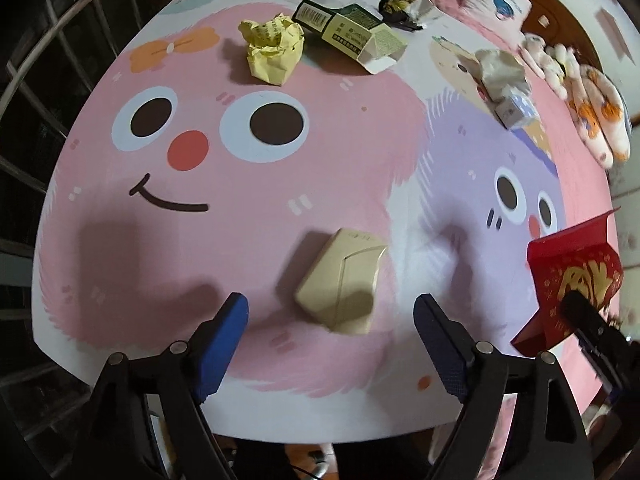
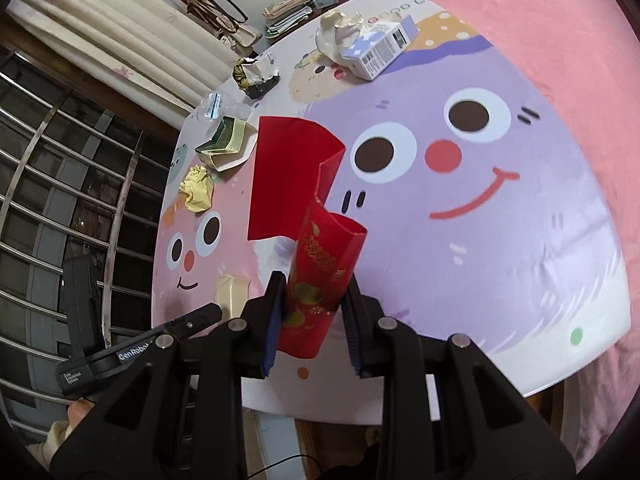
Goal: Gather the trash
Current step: 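Grasp the beige folded paper with the left tool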
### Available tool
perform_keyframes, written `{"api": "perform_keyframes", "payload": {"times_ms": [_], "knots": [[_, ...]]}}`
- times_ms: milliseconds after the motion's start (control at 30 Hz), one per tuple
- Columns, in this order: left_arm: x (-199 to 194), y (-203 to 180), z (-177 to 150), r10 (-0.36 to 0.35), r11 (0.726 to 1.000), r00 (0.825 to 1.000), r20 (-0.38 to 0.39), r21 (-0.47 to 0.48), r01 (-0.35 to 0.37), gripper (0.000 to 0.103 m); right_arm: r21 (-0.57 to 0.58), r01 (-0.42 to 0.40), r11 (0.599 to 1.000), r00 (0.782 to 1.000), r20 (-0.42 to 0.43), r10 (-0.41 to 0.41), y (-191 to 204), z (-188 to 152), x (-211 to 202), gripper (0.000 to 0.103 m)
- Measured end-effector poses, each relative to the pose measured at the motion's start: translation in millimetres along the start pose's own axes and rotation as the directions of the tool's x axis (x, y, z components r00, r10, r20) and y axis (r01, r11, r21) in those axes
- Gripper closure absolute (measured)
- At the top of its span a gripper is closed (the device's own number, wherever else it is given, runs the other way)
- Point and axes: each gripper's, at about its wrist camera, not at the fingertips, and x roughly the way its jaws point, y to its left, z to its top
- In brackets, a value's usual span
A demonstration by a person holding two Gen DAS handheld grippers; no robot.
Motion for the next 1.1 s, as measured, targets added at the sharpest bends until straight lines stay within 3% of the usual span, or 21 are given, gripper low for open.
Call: {"api": "perform_keyframes", "payload": {"times_ms": [267,367,500,1100], "knots": [[12.2,-17.7,12.1,0.074,0.995,0.997,-0.028,-0.061,-0.075,0.018,-0.039,-0.018,0.999,0.999,-0.036,0.017,-4.2,33.0,10.1,0.078],[12.6,-16.6,15.3,0.086,0.988,0.996,-0.023,-0.123,-0.089,0.026,-0.071,-0.033,0.997,0.998,-0.059,0.029,-3.9,46.0,16.3,0.078],[13.5,-12.7,19.9,0.086,0.973,0.996,-0.029,-0.214,-0.091,0.028,-0.111,-0.051,0.992,0.995,-0.090,0.041,-1.4,58.0,26.1,0.078],[28.2,-3.2,17.9,0.121,0.895,0.990,-0.068,-0.423,-0.139,0.032,-0.204,-0.134,0.970,0.967,-0.242,0.083,-7.6,93.1,74.7,0.078]]}}
